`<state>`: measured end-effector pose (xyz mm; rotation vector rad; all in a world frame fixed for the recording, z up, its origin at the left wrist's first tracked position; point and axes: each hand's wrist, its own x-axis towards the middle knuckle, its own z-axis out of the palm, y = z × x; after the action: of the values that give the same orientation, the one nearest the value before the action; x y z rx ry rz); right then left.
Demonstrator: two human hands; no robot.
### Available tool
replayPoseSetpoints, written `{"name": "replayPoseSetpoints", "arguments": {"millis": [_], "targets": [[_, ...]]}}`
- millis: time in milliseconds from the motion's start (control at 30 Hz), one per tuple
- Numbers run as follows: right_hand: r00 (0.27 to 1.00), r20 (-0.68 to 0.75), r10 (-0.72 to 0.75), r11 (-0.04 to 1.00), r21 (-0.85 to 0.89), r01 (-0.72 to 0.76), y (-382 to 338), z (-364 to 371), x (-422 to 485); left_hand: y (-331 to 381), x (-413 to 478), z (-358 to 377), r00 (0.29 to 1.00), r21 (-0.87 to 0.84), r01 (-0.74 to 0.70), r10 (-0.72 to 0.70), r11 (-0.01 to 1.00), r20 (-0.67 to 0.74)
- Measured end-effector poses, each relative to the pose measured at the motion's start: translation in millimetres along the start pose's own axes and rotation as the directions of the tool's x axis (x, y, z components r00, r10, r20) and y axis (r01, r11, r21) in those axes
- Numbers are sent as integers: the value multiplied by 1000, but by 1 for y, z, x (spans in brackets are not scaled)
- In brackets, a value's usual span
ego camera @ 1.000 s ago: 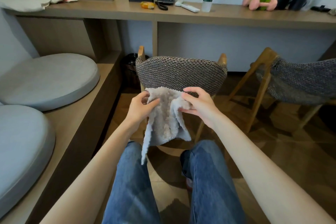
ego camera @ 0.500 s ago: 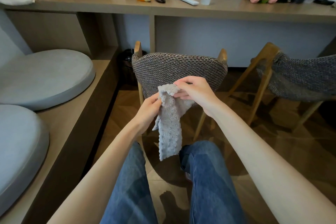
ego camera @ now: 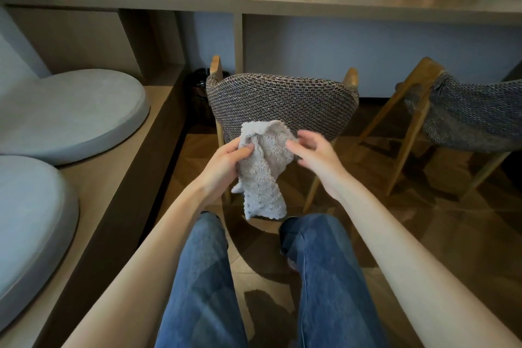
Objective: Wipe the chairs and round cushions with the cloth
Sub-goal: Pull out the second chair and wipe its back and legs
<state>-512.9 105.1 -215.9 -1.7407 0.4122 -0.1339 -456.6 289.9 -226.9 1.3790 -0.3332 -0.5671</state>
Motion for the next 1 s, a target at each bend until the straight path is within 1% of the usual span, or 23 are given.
{"name": "replayPoseSetpoints", "arguments": {"millis": [67, 100, 133, 167, 200, 233, 267, 300, 333, 367, 400, 467, 533, 600, 633, 700, 733, 800, 833, 867, 933, 967, 1000], "targets": [[956, 189, 223, 949, 184, -258, 13, 7, -2, 4, -4, 2, 998, -57, 0, 4, 998, 62], [937, 241, 251, 919, 243, -309, 16, 8, -5, 5, -4, 2, 997, -95, 0, 7, 996, 77], [936, 264, 233, 908, 285, -306, 18, 10, -7, 6, -4, 1, 997, -131, 8, 2, 991, 78], [954, 235, 184, 921, 298, -251, 18, 11, -9, 7, -5, -2, 998, -157, 19, -9, 987, 65], [979, 177, 98, 942, 301, -149, 16, 12, -12, 6, -5, -6, 1000, -129, 18, -15, 991, 26], [996, 77, -36, 970, 242, 17, 12, 11, -14, 6, -5, -9, 999, -11, -20, 19, 1000, -29], [978, -15, -206, 972, 109, 207, 5, 8, -16, 6, -5, -14, 993, 198, -61, 80, 978, -86], [928, -60, -368, 929, -57, 365, -2, 5, -18, 6, -4, -17, 984, 403, -99, 150, 910, -97], [875, -40, -482, 863, -191, 467, -9, 5, -19, 6, -4, -18, 973, 549, -129, 212, 826, -90], [847, 10, -532, 812, -276, 514, -16, 6, -20, 6, -4, -18, 967, 613, -133, 239, 778, -93], [842, 34, -538, 798, -300, 522, -20, 6, -20, 7, -5, -18, 965, 625, -122, 239, 771, -107], [854, -64, -516, 836, -254, 486, -23, 3, -15, 9, -7, -16, 974, 503, -93, 183, 859, -132], [885, -166, -435, 897, -160, 412, -24, 0, -10, 14, -12, -7, 981, 234, -41, 83, 971, -174], [914, -154, -375, 925, -126, 358, -25, -3, -8, 14, -12, -1, 983, 58, 54, -43, 997, -181], [919, -133, -370, 926, -135, 353, -24, -3, -7, 13, -12, 1, 989, 14, 90, -88, 996, -123], [924, -113, -365, 925, -158, 346, -22, -2, -5, 11, -17, 8, 990, -21, 137, -137, 990, 22], [928, -133, -347, 931, -166, 325, -22, -2, -4, 7, -17, 9, 990, -9, 135, -134, 991, 45], [943, -208, -259, 958, -177, 224, -22, -3, -2, 0, -15, 9, 997, 48, 80, -80, 996, -1], [963, -204, -175, 978, -145, 147, -20, -5, -1, -2, -14, 8, 997, 71, 50, -46, 996, -61], [986, -147, -79, 994, -90, 66, -18, -8, -1, -5, -13, 6, 992, 96, 33, -21, 995, -120], [997, 70, 30, 998, 49, -33, -11, -14, -5, -9, -10, -1, 978, 122, 21, 5, 992, -209], [985, 173, 18, 999, 48, -27, -5, -16, -8, -10, -10, -4, 974, 121, 14, 14, 993, -225], [965, 259, -28, 999, -30, 37, 1, -17, -10, -11, -10, -6, 974, 120, 3, 25, 993, -226]]}}
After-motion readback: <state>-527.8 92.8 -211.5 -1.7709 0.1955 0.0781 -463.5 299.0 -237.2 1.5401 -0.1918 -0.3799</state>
